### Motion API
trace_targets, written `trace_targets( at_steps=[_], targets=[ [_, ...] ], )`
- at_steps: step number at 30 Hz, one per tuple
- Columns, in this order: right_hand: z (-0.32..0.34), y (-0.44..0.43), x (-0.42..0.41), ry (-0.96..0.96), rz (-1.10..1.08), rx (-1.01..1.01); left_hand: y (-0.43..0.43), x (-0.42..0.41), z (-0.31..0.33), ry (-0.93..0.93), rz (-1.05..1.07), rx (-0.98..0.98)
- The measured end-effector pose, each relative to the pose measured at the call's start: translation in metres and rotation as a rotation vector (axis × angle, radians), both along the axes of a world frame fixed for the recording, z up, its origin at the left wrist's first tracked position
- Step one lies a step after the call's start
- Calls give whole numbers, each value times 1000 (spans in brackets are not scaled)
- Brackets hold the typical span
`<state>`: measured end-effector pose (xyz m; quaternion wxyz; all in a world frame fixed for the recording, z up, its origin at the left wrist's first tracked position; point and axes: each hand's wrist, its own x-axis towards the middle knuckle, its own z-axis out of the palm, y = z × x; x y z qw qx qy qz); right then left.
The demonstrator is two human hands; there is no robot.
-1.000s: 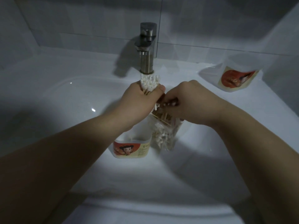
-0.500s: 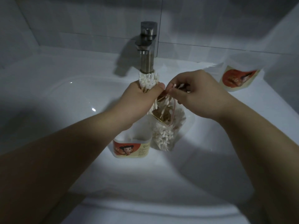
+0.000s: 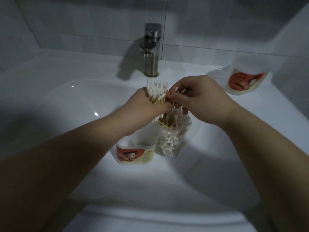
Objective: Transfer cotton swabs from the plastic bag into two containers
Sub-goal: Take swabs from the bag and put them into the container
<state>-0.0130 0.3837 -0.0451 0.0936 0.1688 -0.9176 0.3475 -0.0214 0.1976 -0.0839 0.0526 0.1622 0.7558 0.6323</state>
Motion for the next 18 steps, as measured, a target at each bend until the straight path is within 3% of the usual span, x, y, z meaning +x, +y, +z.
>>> trace_targets(
  at_steps=[7, 18],
  targets=[
    [-1, -3, -1, -106, 15, -242, 0, -1, -1, 5, 15, 20],
    [1, -6, 0, -148, -21, -375, 1, -2, -2, 11, -16, -14]
  ],
)
